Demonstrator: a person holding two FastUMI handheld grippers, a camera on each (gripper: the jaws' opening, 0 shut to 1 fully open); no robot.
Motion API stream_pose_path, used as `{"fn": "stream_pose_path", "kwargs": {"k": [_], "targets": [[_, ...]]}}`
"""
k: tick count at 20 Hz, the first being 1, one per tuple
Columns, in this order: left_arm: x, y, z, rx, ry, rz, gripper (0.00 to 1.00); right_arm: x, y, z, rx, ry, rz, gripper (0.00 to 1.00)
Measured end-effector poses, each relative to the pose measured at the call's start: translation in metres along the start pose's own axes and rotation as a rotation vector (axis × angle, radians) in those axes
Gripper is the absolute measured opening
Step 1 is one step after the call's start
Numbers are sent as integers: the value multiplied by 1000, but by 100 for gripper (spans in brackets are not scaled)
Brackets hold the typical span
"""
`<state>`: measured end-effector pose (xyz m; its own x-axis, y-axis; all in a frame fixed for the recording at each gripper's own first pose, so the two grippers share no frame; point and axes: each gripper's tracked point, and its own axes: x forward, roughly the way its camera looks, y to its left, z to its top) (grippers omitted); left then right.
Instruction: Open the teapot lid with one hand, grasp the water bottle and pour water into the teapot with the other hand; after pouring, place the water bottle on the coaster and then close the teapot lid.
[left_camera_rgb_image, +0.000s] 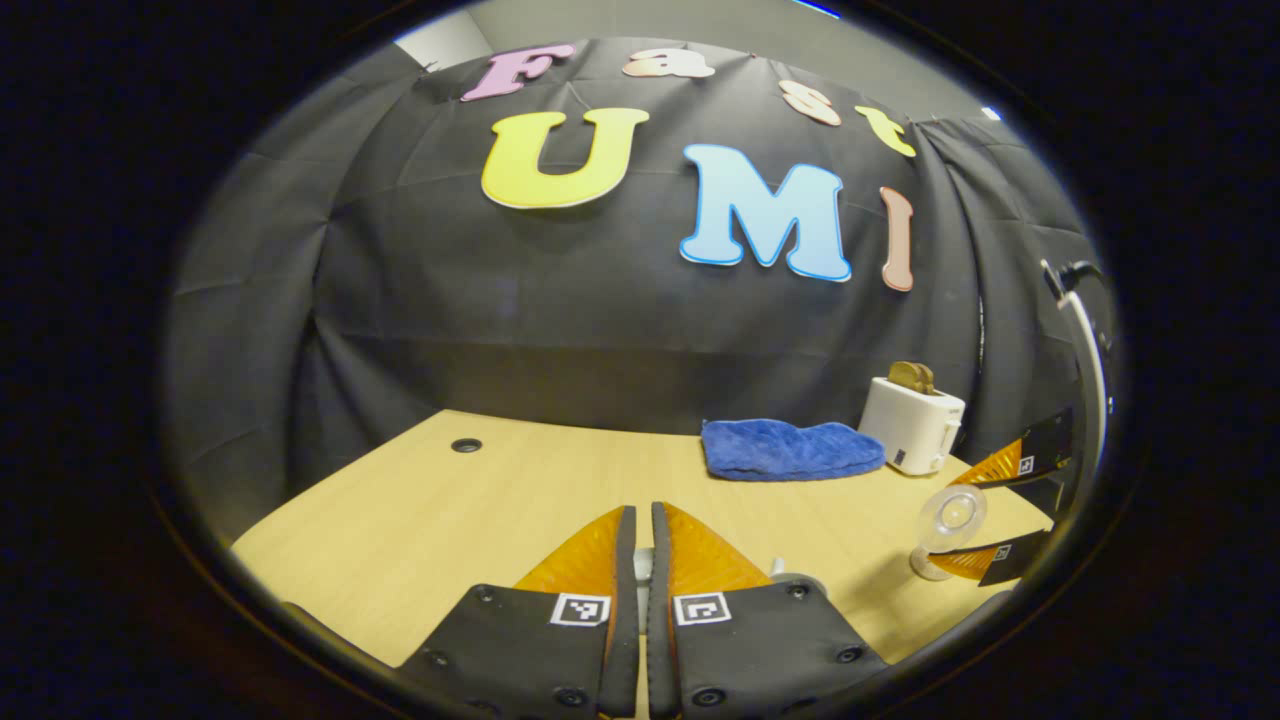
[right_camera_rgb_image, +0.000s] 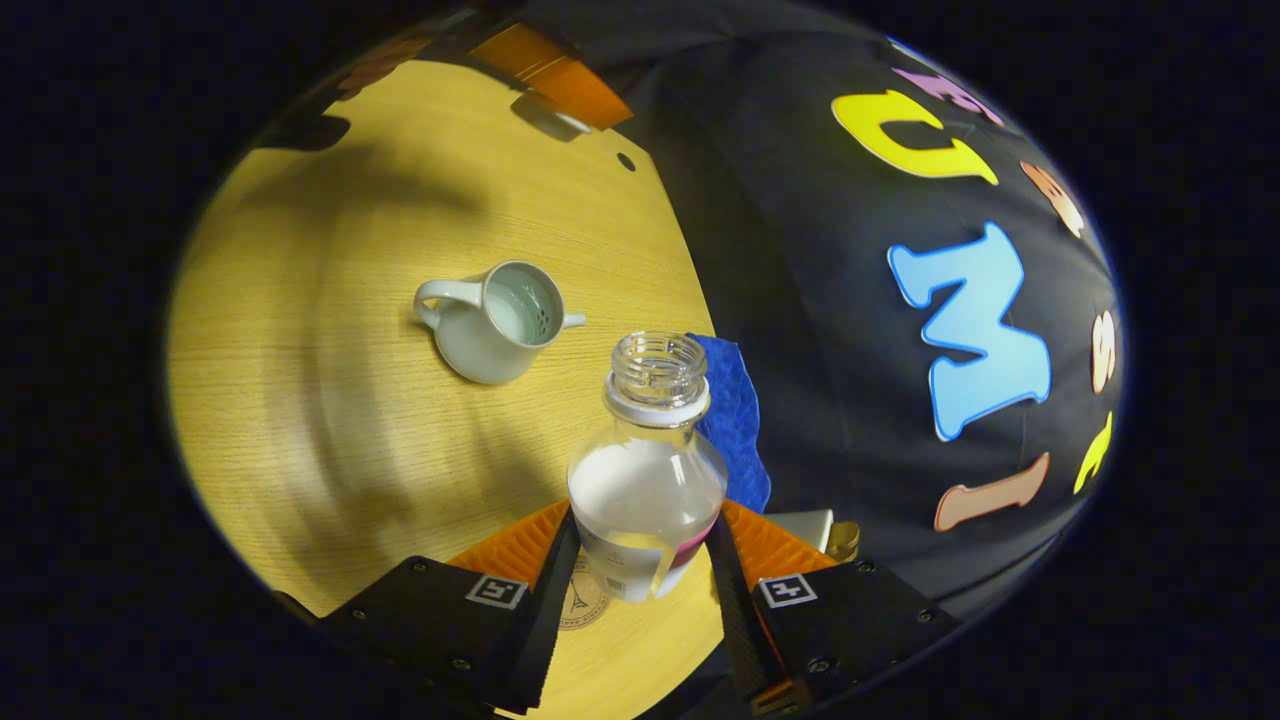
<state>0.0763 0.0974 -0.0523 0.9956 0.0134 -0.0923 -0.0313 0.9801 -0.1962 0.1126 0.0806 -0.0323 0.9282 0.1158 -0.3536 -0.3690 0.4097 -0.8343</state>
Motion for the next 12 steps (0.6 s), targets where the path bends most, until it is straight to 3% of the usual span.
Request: {"fn": "stream_pose_path", "kwargs": {"k": [7,12], "targets": [[18,-55,-13,26,31,-65,10,-12,-1,-41,413,-25,62,69],[23,-74,-18,41,47,-85,10,-11,-18,-59,681,-53,59,69]]}}
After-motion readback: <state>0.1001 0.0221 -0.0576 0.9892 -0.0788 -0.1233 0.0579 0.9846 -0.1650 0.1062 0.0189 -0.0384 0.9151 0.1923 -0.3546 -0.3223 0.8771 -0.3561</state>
